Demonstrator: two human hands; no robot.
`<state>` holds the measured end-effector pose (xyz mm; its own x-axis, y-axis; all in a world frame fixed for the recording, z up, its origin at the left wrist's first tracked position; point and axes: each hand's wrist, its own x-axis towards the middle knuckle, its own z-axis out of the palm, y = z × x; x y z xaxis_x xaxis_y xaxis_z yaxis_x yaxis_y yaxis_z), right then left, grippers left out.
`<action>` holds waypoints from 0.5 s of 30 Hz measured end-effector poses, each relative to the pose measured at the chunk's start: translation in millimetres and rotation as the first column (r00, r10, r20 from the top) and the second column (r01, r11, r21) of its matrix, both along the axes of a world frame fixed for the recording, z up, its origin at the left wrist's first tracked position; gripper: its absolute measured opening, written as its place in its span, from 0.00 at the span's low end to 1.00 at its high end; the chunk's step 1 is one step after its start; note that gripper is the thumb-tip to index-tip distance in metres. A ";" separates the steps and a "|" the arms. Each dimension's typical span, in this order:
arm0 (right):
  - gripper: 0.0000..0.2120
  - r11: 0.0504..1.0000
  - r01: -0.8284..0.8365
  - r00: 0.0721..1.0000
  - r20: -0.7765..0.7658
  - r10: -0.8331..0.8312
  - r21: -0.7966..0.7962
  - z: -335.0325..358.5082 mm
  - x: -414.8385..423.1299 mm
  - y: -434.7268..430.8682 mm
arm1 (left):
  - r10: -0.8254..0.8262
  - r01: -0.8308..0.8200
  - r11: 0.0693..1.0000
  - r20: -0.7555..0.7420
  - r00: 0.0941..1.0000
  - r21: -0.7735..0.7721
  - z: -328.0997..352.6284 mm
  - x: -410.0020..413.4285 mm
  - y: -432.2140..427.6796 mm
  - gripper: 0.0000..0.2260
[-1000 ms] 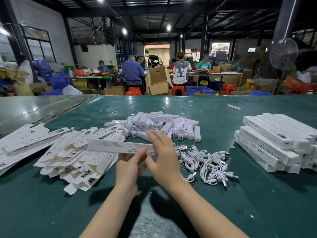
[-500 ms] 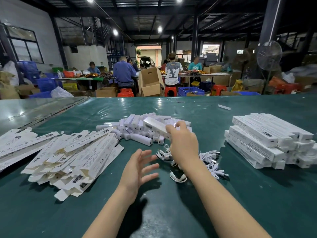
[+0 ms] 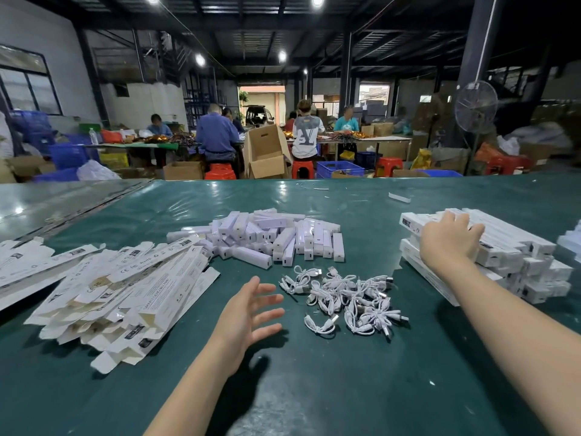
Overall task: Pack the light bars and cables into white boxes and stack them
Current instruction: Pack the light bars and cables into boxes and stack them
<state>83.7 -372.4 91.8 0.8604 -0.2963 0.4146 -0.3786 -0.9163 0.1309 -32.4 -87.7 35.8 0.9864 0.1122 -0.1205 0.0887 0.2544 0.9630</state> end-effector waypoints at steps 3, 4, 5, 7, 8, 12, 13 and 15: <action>0.16 0.999 -0.001 0.998 0.068 -0.001 0.032 -2.5 0.9 0.4 | 0.012 -0.012 1.000 -0.011 1.000 0.008 0.4 -0.1 3.3 0.14; 0.15 0.998 -0.023 0.993 0.116 0.016 0.057 -3.5 0.8 2.3 | 0.025 -0.025 0.999 -0.010 1.000 0.021 0.2 0.4 4.4 0.12; 0.15 0.995 -0.064 0.983 0.176 0.049 0.081 -5.0 0.5 5.8 | 0.043 -0.042 0.998 -0.005 0.999 0.045 0.3 0.8 4.7 0.10; 0.16 0.967 -0.212 0.936 0.315 0.159 0.142 -10.6 -1.1 20.0 | 0.105 -0.111 0.976 0.042 0.994 0.185 -1.7 2.0 5.8 0.05; 0.18 0.934 -0.306 0.902 0.371 0.223 0.183 -14.0 -3.6 32.2 | 0.144 -0.166 0.933 0.091 0.985 0.320 -3.7 3.2 8.2 0.04; 0.20 0.688 -0.615 0.777 0.446 0.444 0.386 -33.5 -25.6 102.7 | 0.193 -0.405 0.335 0.358 0.913 0.851 -10.3 4.2 31.2 0.07; 0.19 0.616 -0.663 0.746 0.451 0.490 0.426 -40.7 -32.9 120.2 | 0.233 -0.430 0.173 0.387 0.892 0.886 -11.1 4.7 39.7 0.11; 0.15 0.516 -0.723 0.690 0.444 0.571 0.459 -57.7 -47.2 148.8 | 0.381 -0.373 0.018 0.339 0.860 0.928 -9.6 2.7 56.3 0.19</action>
<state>36.5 -223.6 34.1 0.8217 0.0740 0.5651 0.4053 -0.7729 -0.4882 -29.7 -31.4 26.1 0.7649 0.4889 0.4194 0.3156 -0.8521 0.4175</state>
